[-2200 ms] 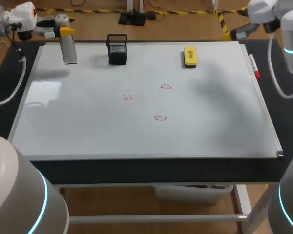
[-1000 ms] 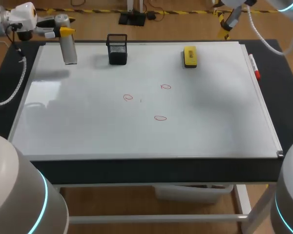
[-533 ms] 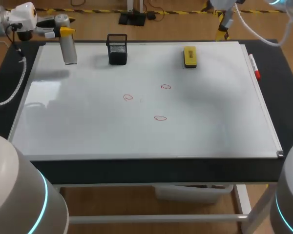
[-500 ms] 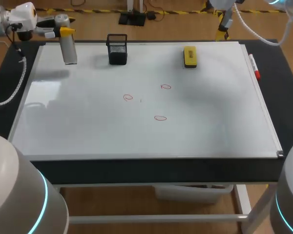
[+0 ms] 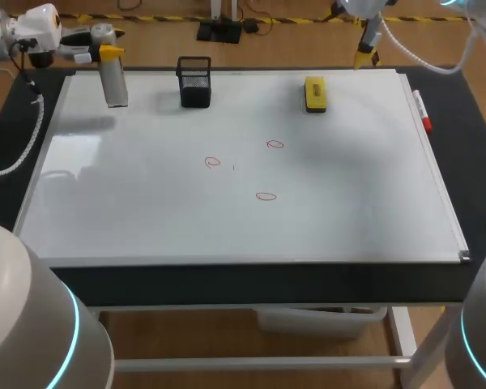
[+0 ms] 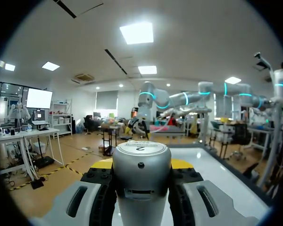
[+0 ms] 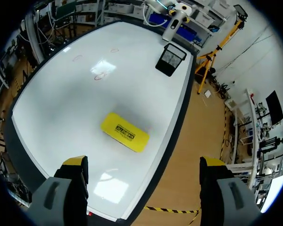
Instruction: Pick up the inspection probe, press it on each red-marked spot on the whiteboard one by one, put down the probe, pick up the eraser, and wipe off all the red marks.
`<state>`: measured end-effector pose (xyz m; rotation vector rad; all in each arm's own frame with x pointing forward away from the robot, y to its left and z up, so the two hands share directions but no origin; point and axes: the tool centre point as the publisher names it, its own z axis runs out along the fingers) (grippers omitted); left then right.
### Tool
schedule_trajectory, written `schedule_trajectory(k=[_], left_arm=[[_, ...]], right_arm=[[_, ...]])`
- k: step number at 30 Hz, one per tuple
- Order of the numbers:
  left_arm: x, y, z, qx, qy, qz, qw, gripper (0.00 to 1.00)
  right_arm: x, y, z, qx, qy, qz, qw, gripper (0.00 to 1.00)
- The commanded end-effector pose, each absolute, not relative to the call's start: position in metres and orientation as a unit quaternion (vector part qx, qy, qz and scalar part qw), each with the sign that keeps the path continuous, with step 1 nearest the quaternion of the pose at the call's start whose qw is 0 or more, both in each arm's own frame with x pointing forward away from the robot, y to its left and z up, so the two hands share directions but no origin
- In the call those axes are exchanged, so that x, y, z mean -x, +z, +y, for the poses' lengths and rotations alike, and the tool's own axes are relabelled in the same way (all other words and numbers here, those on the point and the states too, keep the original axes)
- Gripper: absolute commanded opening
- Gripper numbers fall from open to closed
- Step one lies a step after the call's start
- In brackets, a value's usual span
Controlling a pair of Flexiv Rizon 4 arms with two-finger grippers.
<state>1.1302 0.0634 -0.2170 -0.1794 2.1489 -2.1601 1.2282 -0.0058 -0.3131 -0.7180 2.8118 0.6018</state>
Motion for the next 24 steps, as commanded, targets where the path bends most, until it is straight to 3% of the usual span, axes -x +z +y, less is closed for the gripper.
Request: schedule_trajectory(k=[1, 16, 24], left_arm=[[-1.128, -0.215, 0.062, 0.060, -0.706, 0.704, 0.047, 0.00], [-1.128, -0.215, 0.062, 0.060, -0.706, 0.704, 0.047, 0.00], [-1.128, -0.215, 0.062, 0.060, -0.706, 0.704, 0.047, 0.00]], right_arm=[[-1.226, -0.310, -0.006, 0.242, 0.199, 0.946, 0.088, 1.00], [-1.226, -0.310, -0.006, 0.242, 0.199, 0.946, 0.088, 1.00], [-1.225, -0.320, 0.021, 0.348, 0.163, 0.922, 0.040, 1.00]])
